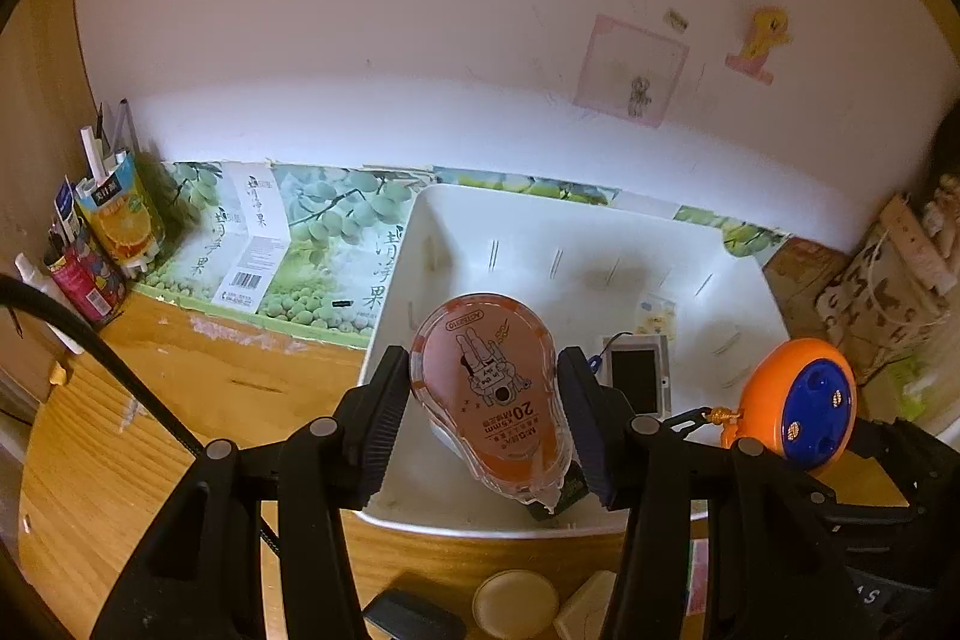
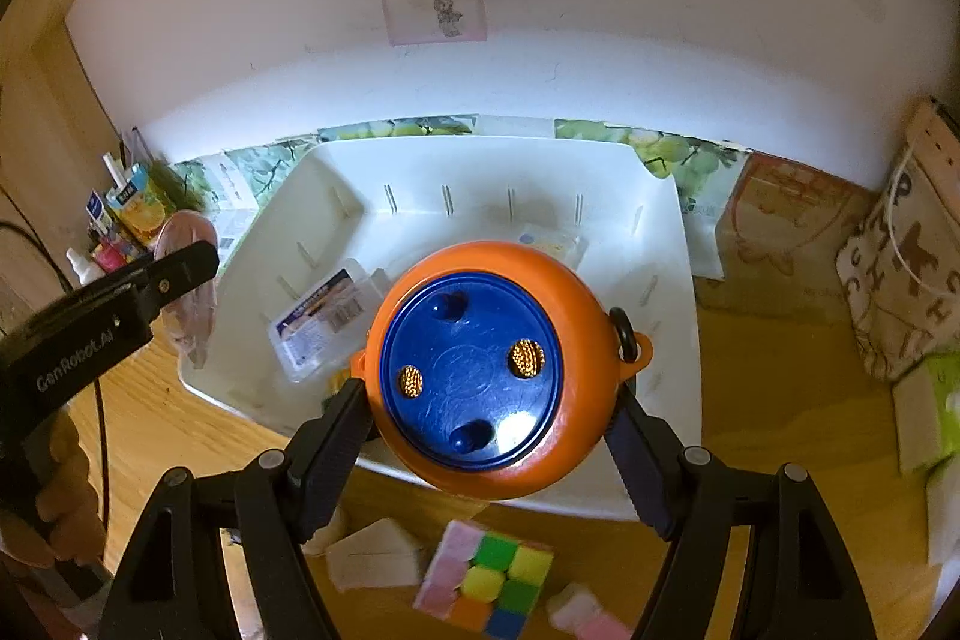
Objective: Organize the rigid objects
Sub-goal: 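Carry the tape dispenser and orange cord reel into the white bin and open both grippers, then withdraw both grippers from the bin back over the table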
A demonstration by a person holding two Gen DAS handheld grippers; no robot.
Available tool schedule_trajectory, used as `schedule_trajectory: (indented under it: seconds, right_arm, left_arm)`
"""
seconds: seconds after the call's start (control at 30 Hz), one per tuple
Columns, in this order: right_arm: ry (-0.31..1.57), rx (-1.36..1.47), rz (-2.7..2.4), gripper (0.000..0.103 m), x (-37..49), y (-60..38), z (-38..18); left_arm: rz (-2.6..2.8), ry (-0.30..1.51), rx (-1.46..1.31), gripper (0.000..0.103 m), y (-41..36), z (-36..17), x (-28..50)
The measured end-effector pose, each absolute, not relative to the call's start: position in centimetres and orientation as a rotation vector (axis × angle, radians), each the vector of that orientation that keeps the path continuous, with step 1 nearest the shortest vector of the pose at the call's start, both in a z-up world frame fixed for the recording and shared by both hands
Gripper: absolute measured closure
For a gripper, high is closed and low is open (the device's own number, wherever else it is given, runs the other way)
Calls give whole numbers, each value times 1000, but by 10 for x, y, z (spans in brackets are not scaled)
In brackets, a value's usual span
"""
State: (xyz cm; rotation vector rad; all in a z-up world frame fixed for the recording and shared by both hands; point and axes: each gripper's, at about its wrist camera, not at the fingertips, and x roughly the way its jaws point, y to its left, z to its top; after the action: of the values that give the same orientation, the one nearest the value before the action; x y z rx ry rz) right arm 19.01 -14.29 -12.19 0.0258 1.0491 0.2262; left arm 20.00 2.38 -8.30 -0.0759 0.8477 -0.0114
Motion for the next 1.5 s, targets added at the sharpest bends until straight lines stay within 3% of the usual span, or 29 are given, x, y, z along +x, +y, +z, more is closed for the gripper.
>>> schedule_trajectory:
  seconds: [0.3,0.4,0.63,1.5]
  right_arm:
    - [1098,30,286,26,204,-152,-145]
    - [1026,8,298,25,200,-151,-137]
    - [962,-55,348,22,192,-134,-124]
    - [734,-75,236,22,71,-106,-47]
  left_arm:
    - [57,936,-37,47,4,-102,217]
    - [74,942,-40,32,5,-104,218]
    - [95,919,-73,26,15,-95,209]
    - [12,820,-97,25,60,-43,90]
